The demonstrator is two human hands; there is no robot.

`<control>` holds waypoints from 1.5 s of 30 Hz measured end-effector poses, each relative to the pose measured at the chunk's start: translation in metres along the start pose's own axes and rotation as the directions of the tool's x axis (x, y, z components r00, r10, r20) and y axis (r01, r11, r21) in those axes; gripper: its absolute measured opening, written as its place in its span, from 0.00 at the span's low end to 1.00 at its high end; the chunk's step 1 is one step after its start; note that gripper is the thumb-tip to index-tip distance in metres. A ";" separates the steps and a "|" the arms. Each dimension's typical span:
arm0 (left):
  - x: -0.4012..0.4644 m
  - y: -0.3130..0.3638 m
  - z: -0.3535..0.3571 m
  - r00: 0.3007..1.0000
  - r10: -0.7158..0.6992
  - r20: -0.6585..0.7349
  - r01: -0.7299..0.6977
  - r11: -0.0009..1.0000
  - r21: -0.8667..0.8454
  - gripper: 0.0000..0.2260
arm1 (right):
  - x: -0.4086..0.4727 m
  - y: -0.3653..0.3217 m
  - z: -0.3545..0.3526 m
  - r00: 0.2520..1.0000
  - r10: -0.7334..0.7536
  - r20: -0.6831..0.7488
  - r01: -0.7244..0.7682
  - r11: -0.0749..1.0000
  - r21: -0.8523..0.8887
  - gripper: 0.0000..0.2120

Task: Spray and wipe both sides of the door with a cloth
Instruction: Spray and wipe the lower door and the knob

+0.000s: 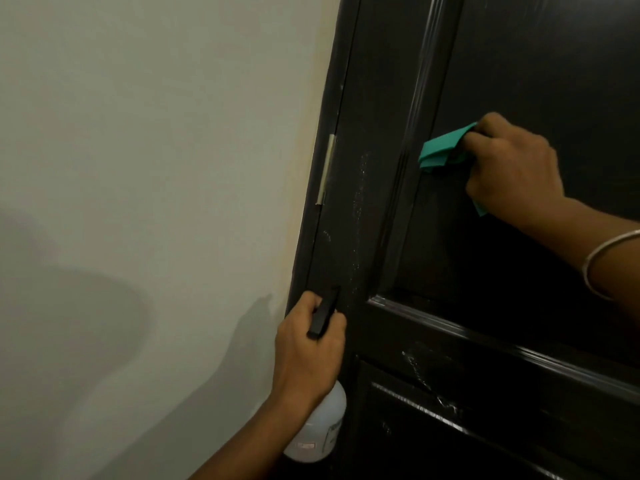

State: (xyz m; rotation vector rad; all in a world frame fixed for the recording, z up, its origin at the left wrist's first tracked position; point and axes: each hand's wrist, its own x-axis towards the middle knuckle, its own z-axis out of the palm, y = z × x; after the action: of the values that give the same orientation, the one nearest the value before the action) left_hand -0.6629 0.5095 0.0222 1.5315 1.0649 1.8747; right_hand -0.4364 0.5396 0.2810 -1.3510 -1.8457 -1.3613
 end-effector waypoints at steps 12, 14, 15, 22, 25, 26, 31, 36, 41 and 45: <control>0.047 0.049 0.007 0.987 0.112 -0.111 -0.108 0.993 0.043 0.08 | -0.005 0.003 0.006 0.997 0.002 -0.075 0.004 0.998 0.069 0.20; 0.046 0.047 0.007 0.986 0.116 -0.119 -0.112 0.993 0.042 0.07 | -0.005 0.002 0.008 0.997 0.017 -0.081 -0.011 0.997 0.075 0.19; 0.046 0.046 0.007 0.987 0.114 -0.117 -0.110 0.993 0.043 0.07 | -0.005 0.002 0.009 0.996 0.023 -0.082 -0.017 0.997 0.076 0.19; 0.038 0.028 0.012 0.995 0.042 -0.095 -0.036 0.997 0.064 0.08 | -0.010 -0.002 0.010 0.996 0.050 -0.080 -0.041 0.993 0.114 0.18; 0.031 0.017 0.011 0.995 0.024 -0.094 -0.018 0.997 0.070 0.08 | -0.012 -0.003 0.012 0.995 0.059 -0.081 -0.049 0.992 0.118 0.17; 0.029 0.014 0.011 0.996 0.021 -0.090 -0.015 0.997 0.070 0.08 | -0.013 -0.004 0.011 0.995 0.061 -0.080 -0.051 0.991 0.121 0.17; 0.003 -0.009 0.004 0.998 -0.020 -0.057 0.026 0.995 0.100 0.10 | -0.015 -0.007 0.010 0.996 0.064 -0.067 -0.055 0.990 0.128 0.16; -0.031 -0.051 -0.007 0.989 -0.140 -0.056 0.145 0.983 0.108 0.09 | -0.017 -0.011 0.015 0.986 0.132 -0.100 -0.105 0.964 0.243 0.17; -0.043 -0.061 -0.010 0.995 -0.094 -0.036 0.097 0.991 0.094 0.07 | 0.018 -0.035 0.023 0.989 0.009 -0.148 0.026 0.972 0.234 0.16; -0.050 -0.074 -0.013 0.992 -0.118 -0.041 0.119 0.992 0.035 0.07 | 0.056 -0.059 0.037 0.961 0.104 -0.255 -0.034 0.964 0.264 0.17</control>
State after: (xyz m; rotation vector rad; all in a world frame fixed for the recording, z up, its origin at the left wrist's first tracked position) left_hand -0.6700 0.5095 -0.0674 1.4252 1.1885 1.8196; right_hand -0.5059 0.5956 0.2860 -1.0350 -1.7072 -1.1563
